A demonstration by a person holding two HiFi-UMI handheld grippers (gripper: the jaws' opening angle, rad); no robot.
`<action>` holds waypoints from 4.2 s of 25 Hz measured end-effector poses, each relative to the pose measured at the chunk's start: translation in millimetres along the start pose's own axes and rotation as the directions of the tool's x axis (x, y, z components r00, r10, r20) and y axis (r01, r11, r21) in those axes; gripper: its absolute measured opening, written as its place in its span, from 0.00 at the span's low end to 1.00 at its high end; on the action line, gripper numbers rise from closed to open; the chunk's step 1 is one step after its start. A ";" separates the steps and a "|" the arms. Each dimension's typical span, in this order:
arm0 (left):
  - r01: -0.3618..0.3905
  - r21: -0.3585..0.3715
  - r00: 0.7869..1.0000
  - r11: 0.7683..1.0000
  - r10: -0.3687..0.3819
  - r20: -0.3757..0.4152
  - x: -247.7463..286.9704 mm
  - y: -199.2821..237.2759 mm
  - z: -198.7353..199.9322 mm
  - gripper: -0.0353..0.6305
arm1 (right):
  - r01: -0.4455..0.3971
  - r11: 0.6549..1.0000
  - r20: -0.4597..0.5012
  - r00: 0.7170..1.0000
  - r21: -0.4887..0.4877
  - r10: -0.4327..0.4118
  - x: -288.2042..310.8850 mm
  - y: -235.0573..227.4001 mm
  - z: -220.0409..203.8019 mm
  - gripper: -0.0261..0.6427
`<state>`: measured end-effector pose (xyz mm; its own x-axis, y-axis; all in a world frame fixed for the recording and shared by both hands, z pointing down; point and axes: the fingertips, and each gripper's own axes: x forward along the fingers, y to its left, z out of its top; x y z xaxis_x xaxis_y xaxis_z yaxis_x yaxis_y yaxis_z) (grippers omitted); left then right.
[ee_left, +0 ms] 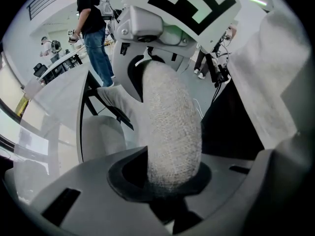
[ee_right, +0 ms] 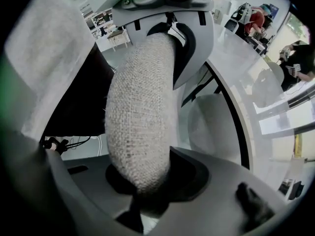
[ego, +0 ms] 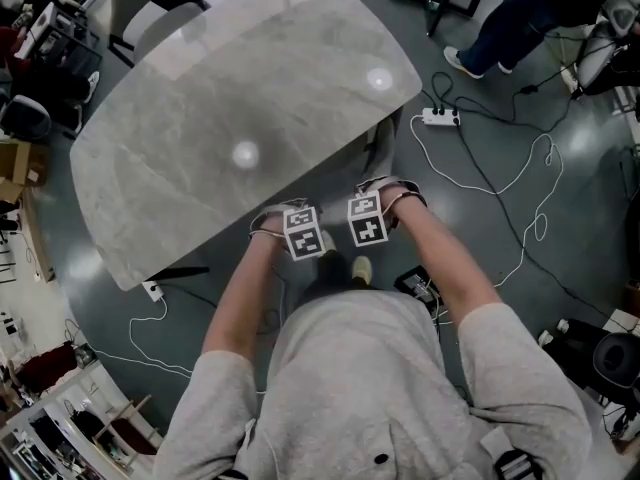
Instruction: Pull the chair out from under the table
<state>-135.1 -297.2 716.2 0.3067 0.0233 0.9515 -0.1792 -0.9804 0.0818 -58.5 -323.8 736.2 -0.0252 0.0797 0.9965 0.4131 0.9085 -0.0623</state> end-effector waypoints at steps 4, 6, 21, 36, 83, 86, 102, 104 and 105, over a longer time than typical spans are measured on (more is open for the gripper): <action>-0.001 0.008 1.000 1.000 0.001 -0.003 -2.0 -11.4 0.0 0.20 | -0.001 1.000 0.004 1.000 0.009 0.001 -1.9 11.5 3.9 0.20; -0.002 0.008 1.000 1.000 0.002 0.001 -2.2 -16.6 1.2 0.20 | -0.004 1.000 0.003 1.000 0.011 0.004 -2.2 17.2 4.8 0.20; -0.006 0.007 1.000 1.000 0.006 -0.003 -0.5 -50.5 2.1 0.20 | -0.016 1.000 -0.006 1.000 0.016 0.016 -1.1 52.0 10.9 0.20; -0.009 0.002 1.000 1.000 0.009 -0.005 7.1 -86.4 11.0 0.20 | -0.022 1.000 -0.002 1.000 0.012 0.022 1.8 89.5 9.0 0.20; -0.014 -0.025 1.000 1.000 0.014 -0.005 15.4 -171.2 29.3 0.20 | -0.019 1.000 -0.014 1.000 -0.014 0.019 1.8 175.1 9.6 0.19; -0.019 -0.026 1.000 0.999 0.019 -0.006 16.9 -176.4 31.9 0.20 | -0.014 1.000 -0.014 1.000 -0.014 0.014 2.7 180.6 8.2 0.19; -0.021 -0.016 1.000 1.000 0.021 -0.004 19.7 -198.2 35.8 0.20 | -0.033 0.999 -0.021 0.999 -0.004 0.033 3.0 205.9 8.2 0.20; -0.018 -0.014 1.000 1.000 0.017 -0.005 18.6 -200.3 35.5 0.20 | -0.035 0.999 -0.022 0.999 -0.002 0.035 2.2 207.9 8.9 0.20; -0.018 -0.014 1.000 1.000 0.018 -0.005 17.8 -201.5 34.9 0.20 | -0.033 0.999 -0.021 0.999 -0.001 0.033 1.8 208.8 10.0 0.20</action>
<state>-60.9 -106.1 706.3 0.2987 0.0070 0.9543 -0.1975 -0.9779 0.0690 18.6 -129.9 724.5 0.0079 0.1010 0.9949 0.4144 0.9051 -0.0952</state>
